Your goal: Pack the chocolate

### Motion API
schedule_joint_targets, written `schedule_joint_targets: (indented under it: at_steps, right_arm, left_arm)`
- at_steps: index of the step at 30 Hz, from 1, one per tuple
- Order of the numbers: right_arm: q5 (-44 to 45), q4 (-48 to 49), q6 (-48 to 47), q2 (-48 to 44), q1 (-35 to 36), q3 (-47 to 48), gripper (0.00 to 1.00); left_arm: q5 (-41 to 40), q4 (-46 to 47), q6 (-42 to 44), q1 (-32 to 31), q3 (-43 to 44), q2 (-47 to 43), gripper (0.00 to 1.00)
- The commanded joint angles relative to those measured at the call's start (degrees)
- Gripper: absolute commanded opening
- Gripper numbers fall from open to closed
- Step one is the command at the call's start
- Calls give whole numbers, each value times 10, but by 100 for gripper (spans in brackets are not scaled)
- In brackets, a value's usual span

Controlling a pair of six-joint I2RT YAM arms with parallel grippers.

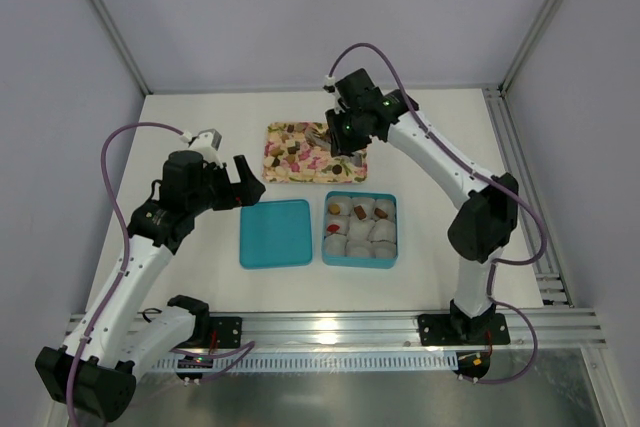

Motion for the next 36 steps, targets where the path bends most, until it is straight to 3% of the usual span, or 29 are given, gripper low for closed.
schedule_joint_targets:
  at_steps: [1, 8, 20, 26, 36]
  right_arm:
    - [-8, 17, 5, -59, -6, -29, 27]
    - [-16, 10, 5, -167, -19, -120, 27]
    - [-53, -21, 32, -408, -20, -372, 27]
    - [-65, -33, 52, -468, -10, -449, 27]
    - [-65, -25, 63, -486, -3, -502, 27]
  left_arm:
    - [0, 8, 1, 1, -1, -6, 100]
    - [1, 8, 2, 1, 0, -4, 100]
    - [4, 9, 1, 2, 3, -1, 100]
    - [4, 9, 2, 2, 0, -1, 100]
    - [5, 9, 2, 1, 0, 0, 100]
